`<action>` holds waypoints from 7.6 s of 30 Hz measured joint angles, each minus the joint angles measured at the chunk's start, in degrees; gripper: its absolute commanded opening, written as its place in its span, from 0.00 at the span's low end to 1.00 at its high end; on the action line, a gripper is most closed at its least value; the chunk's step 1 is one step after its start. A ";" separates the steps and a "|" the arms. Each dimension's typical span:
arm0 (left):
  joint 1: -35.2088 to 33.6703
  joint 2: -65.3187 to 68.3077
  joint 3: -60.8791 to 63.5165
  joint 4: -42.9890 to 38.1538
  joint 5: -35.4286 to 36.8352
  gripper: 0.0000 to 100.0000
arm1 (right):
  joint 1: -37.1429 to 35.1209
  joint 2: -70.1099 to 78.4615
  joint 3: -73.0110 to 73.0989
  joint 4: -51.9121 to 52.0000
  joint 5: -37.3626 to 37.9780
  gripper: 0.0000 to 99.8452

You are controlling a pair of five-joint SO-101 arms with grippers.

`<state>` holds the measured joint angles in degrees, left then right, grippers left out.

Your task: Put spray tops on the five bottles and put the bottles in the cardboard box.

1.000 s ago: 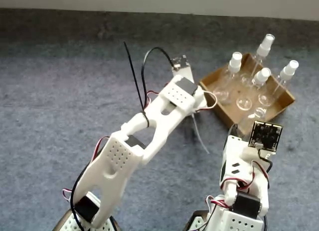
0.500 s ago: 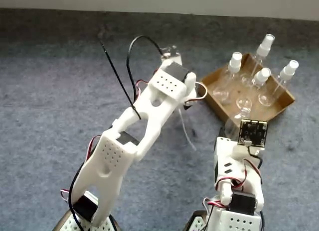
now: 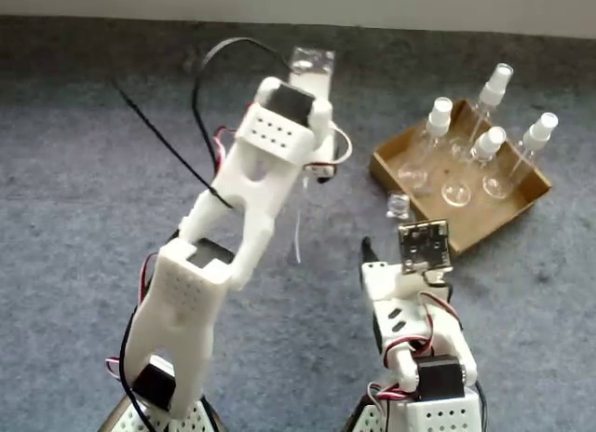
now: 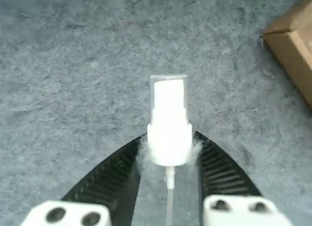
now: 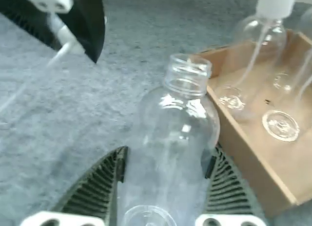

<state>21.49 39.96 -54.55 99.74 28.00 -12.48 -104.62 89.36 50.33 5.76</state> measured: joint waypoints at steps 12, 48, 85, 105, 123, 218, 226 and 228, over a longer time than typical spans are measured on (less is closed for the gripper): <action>-6.33 -22.42 23.21 0.18 -13.98 0.09 | -13.98 0.00 4.84 -15.91 4.84 0.10; 3.60 -95.30 79.47 -62.51 -15.38 0.09 | -21.19 0.09 6.15 -21.80 4.84 0.10; 4.04 -96.09 111.74 -105.23 -15.38 0.01 | -21.19 0.09 6.15 -18.55 5.19 0.10; 8.88 -96.09 124.84 -105.23 -15.38 0.01 | -21.27 0.09 6.15 -18.37 1.14 0.10; 8.79 -97.14 132.04 -105.67 -15.38 0.01 | -18.46 0.18 6.15 -18.29 1.14 0.10; 24.00 -141.27 150.59 -78.24 -15.38 0.01 | -15.12 24.26 -26.46 -18.37 0.62 0.10; 23.82 -141.27 150.59 -80.09 -15.38 0.01 | -22.95 24.26 -26.99 -18.37 0.53 0.10; 23.82 -141.27 150.59 -80.09 -15.38 0.01 | -23.03 24.26 -26.99 -17.76 0.53 0.10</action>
<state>45.32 -101.32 96.04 19.65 12.62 -35.52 -80.35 62.37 32.57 6.29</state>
